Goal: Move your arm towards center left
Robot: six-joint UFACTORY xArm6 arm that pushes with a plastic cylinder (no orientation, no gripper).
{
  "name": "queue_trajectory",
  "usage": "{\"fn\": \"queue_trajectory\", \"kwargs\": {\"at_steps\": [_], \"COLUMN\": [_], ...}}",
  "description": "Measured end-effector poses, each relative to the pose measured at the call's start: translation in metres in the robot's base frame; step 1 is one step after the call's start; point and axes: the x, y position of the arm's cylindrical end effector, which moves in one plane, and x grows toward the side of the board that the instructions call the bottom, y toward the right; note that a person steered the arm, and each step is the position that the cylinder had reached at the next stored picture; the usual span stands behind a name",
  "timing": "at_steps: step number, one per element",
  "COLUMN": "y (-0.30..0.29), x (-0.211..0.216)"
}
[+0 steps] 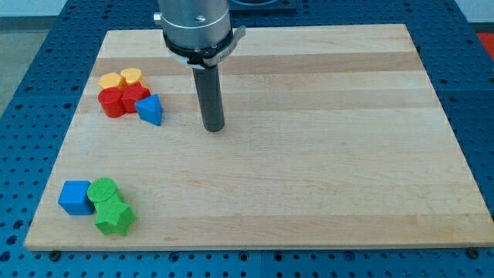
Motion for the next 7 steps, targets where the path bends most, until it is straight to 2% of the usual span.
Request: {"fn": "queue_trajectory", "kwargs": {"at_steps": [3,4,5,7], "y": [0.000,0.000,0.000,-0.100], "x": [0.003,0.077,0.081,0.071]}}
